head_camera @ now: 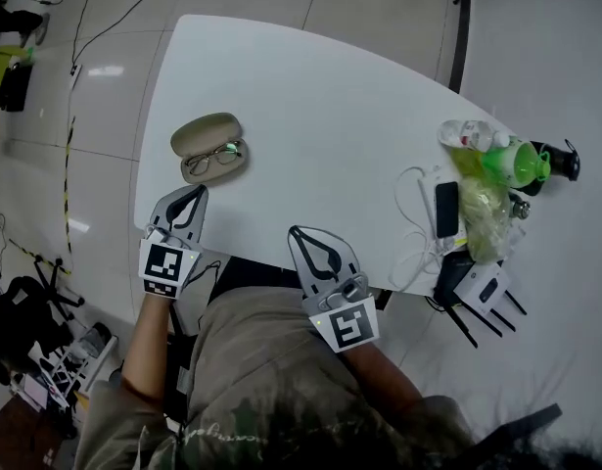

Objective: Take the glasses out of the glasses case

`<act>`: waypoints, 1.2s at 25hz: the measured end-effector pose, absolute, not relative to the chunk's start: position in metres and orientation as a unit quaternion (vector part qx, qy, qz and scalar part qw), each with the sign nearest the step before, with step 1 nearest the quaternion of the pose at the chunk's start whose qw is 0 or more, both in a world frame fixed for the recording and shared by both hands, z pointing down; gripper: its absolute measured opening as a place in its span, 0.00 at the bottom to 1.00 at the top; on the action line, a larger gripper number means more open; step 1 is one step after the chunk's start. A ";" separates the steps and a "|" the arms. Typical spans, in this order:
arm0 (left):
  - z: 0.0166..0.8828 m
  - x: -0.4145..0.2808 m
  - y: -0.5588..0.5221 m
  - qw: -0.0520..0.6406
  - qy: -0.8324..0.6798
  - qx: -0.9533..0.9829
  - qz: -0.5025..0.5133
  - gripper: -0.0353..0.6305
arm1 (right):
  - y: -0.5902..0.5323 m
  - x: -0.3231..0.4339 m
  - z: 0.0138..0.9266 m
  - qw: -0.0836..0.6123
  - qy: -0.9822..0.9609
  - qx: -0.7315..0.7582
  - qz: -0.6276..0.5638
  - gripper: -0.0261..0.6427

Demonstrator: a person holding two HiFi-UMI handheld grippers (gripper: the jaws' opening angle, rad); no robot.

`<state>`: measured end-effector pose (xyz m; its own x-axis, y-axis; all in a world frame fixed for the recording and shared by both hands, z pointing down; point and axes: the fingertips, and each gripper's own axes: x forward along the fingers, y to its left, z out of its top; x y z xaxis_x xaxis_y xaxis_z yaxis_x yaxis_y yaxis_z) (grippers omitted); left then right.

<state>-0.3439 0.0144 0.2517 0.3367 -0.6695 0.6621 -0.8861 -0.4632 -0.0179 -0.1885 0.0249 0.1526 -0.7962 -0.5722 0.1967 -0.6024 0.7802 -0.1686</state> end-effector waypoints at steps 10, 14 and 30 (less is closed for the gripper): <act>0.310 -0.365 -0.007 0.217 -0.389 0.813 0.376 0.07 | -0.022 -0.271 0.197 0.090 -0.938 0.319 0.099 0.06; 0.324 -0.372 -0.014 0.226 -0.352 0.817 0.397 0.07 | -0.036 -0.293 0.205 0.083 -0.935 0.331 0.095 0.06; 0.364 -0.361 -0.020 0.247 -0.239 0.817 0.462 0.13 | -0.058 -0.305 0.237 0.048 -0.929 0.343 0.129 0.06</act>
